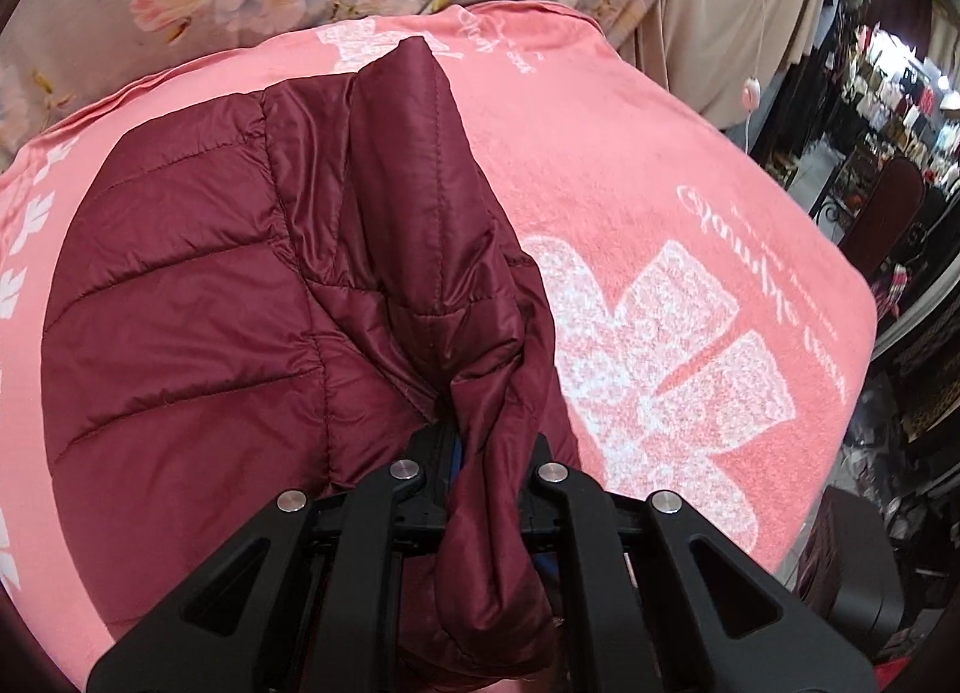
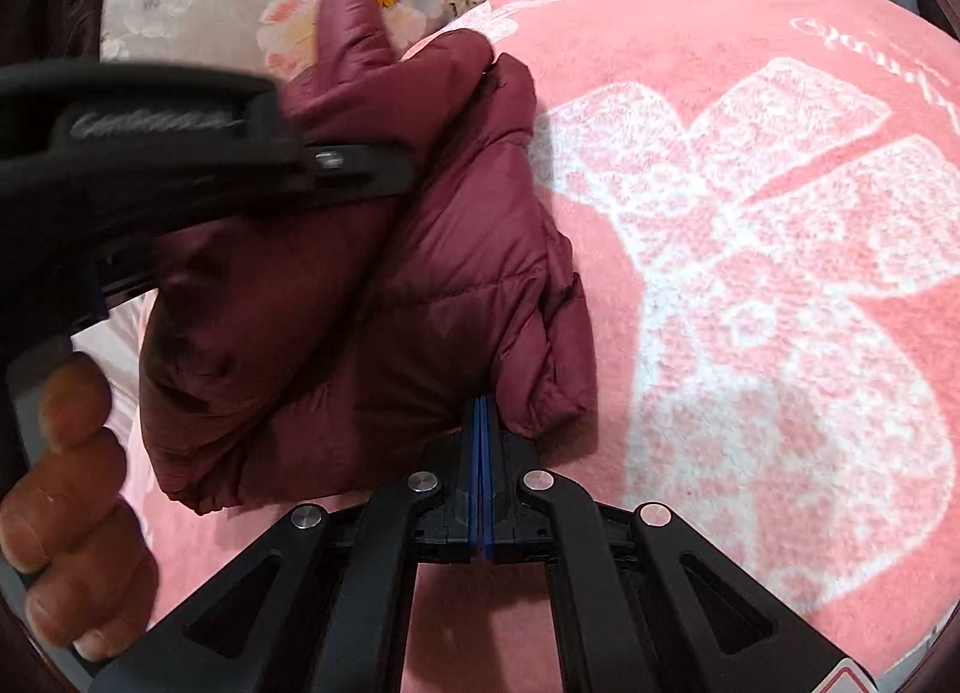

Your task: Fold large clothes

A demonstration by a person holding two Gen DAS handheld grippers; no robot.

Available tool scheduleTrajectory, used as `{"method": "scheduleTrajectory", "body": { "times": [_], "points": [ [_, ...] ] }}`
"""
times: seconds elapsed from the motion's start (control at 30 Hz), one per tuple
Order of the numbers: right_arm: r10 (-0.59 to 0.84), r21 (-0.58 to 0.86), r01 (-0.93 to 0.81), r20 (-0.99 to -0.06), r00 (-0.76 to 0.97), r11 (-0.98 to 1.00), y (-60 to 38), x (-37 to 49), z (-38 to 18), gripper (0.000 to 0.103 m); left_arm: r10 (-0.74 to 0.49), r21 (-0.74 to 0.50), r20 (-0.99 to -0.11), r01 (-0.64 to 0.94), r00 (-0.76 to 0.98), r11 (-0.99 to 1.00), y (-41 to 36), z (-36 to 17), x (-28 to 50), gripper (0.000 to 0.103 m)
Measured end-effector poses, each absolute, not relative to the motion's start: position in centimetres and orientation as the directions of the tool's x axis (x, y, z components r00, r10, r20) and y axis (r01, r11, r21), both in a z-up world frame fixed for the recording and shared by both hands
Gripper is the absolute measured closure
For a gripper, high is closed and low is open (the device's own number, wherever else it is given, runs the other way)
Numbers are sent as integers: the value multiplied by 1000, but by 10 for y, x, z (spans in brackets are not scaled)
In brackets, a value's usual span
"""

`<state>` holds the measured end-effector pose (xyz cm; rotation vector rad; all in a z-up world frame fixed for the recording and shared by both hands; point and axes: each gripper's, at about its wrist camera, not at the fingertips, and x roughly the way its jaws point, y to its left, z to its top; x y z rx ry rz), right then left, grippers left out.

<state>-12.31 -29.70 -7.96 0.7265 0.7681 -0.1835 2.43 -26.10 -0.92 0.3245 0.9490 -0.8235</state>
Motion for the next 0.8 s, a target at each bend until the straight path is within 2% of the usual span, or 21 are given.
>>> {"method": "scheduleTrajectory", "body": {
  "times": [0.33, 0.43, 0.5, 0.53, 0.6, 0.67, 0.73, 0.8],
  "points": [
    [155, 606, 377, -644, 749, 700, -307, -139, -74, 103, -409, -60, -863, 743, 297, 667, -288, -44, 29, 96],
    [113, 584, 374, -631, 768, 721, -310, -149, -60, 91, -435, -92, -860, 760, 265, 644, -285, -34, 28, 90],
    [72, 551, 370, -621, 780, 748, -319, -163, -47, 91, -488, -155, -846, 776, 216, 612, -278, -14, 28, 76],
    [55, 540, 366, -612, 789, 758, -319, -166, -41, 89, -540, -198, -820, 789, 192, 582, -272, 3, 29, 72],
    [26, 524, 349, -581, 814, 777, -317, -172, -25, 82, -606, -215, -767, 805, 212, 553, -260, 41, 32, 61],
    [11, 520, 325, -543, 840, 790, -324, -166, -8, 59, -634, -205, -730, 803, 254, 559, -253, 70, 43, 54],
    [7, 513, 287, -496, 868, 809, -318, -163, 6, 53, -633, -187, -714, 790, 299, 584, -252, 88, 59, 53],
    [7, 500, 263, -475, 880, 825, -305, -156, 14, 53, -593, -132, -723, 772, 354, 622, -259, 94, 77, 53]
  ]
}}
